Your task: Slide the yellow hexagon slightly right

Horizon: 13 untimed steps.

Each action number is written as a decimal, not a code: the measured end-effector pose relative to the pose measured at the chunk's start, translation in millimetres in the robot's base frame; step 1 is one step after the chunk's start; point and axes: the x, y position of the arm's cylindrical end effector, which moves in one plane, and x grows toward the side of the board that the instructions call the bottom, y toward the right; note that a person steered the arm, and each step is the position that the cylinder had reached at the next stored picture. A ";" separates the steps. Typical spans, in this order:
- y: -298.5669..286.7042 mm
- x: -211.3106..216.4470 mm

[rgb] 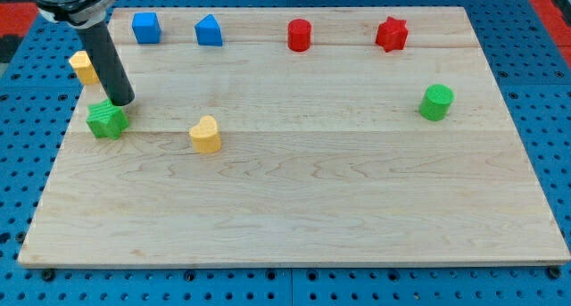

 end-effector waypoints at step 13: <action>-48.5 -90.8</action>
